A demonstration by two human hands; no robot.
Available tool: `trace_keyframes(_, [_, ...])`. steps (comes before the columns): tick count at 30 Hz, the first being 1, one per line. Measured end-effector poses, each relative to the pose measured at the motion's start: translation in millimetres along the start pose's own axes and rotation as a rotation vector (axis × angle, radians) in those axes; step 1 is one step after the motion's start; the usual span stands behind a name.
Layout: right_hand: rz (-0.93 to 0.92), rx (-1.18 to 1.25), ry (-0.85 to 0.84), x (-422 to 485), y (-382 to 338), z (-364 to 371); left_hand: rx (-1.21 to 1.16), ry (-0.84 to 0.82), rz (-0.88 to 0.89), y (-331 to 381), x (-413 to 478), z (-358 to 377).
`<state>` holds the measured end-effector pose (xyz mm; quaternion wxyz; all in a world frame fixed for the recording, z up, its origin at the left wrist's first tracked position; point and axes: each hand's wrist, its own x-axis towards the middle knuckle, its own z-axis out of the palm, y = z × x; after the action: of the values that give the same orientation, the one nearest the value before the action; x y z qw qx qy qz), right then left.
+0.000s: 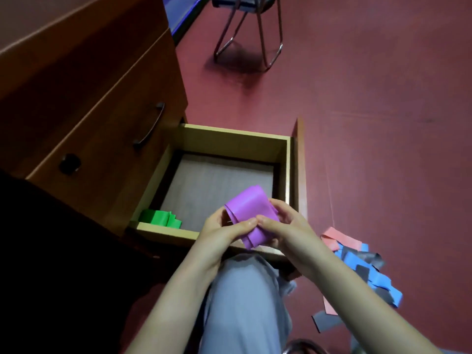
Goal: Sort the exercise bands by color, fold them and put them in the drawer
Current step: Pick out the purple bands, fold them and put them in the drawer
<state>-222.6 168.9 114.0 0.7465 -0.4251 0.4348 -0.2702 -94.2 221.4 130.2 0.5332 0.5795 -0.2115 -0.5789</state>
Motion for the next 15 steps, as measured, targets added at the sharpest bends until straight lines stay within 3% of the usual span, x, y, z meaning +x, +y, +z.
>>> trace_keyframes(9, [0.138,-0.196,-0.093,156.0,21.8,67.4,0.22,0.417,0.062,4.3,92.6,-94.6])
trace_keyframes(15, [0.271,-0.282,-0.129,240.6,69.2,115.5,0.395,0.534,0.046,-15.8,125.1,-147.5])
